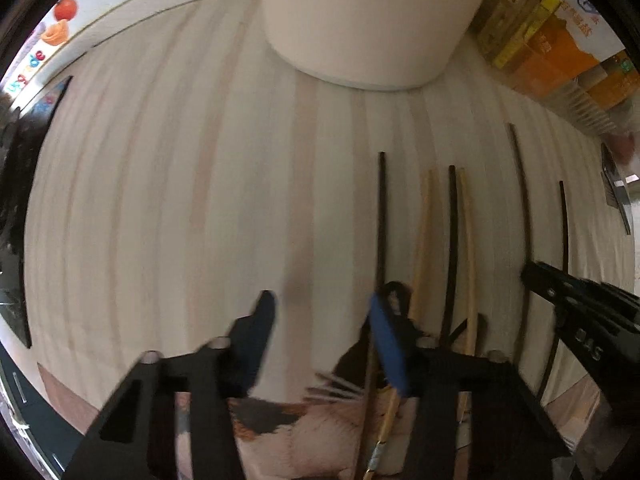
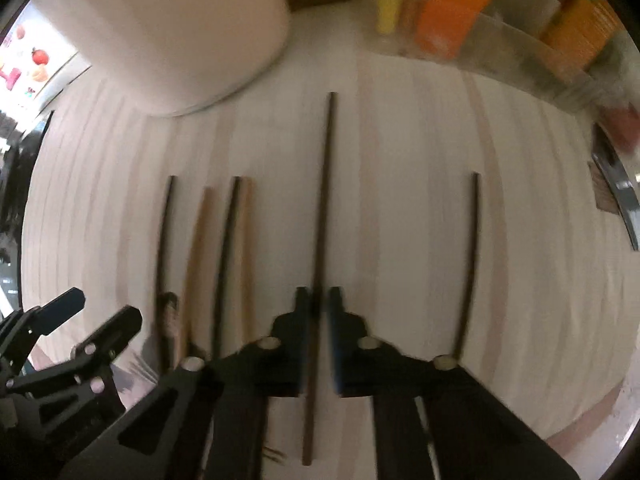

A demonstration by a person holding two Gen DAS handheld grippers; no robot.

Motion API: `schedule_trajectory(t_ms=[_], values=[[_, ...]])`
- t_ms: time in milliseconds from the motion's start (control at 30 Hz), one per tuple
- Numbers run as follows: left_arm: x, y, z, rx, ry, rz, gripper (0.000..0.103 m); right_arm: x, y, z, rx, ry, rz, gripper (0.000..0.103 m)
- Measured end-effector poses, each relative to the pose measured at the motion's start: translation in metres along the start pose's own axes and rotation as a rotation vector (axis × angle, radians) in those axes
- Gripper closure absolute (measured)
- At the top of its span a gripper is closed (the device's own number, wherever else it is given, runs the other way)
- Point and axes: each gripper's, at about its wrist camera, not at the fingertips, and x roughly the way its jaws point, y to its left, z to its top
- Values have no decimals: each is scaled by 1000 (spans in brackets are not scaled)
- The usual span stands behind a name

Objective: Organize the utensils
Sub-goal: 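Grasp a dark chopstick with the right tool while the left tool grasps another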

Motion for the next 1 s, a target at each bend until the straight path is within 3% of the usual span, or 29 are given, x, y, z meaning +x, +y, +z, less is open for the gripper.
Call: schedule_trajectory(t_ms=[100, 233, 467, 600, 700, 833, 867, 900, 1000], values=[[5, -9, 3, 30, -12, 25, 72, 1, -29, -8, 44, 32, -16, 97], [4, -18, 4, 66, -33, 31, 100, 0, -55, -16, 56, 40, -13, 97], [4, 15, 7, -7, -17, 15, 101, 1, -62, -19, 43, 40, -32, 97], [0, 32, 8, -139, 14, -224, 98, 8, -43, -6, 50, 52, -19, 97], [0, 18, 13, -124, 28, -275, 86, 1, -46, 4, 62, 58, -8, 97], [7, -12, 14, -26, 48, -222, 86, -4, -51, 9, 69, 57, -6, 97], [12, -19, 12, -2, 57, -177, 87, -4, -51, 10, 67, 58, -9, 97], [7, -26, 19, 8, 28, -161, 88, -4, -51, 9, 65, 58, -11, 97], [8, -37, 18, 45, 4, -104, 99, -3, -50, 10, 65, 60, -15, 97]])
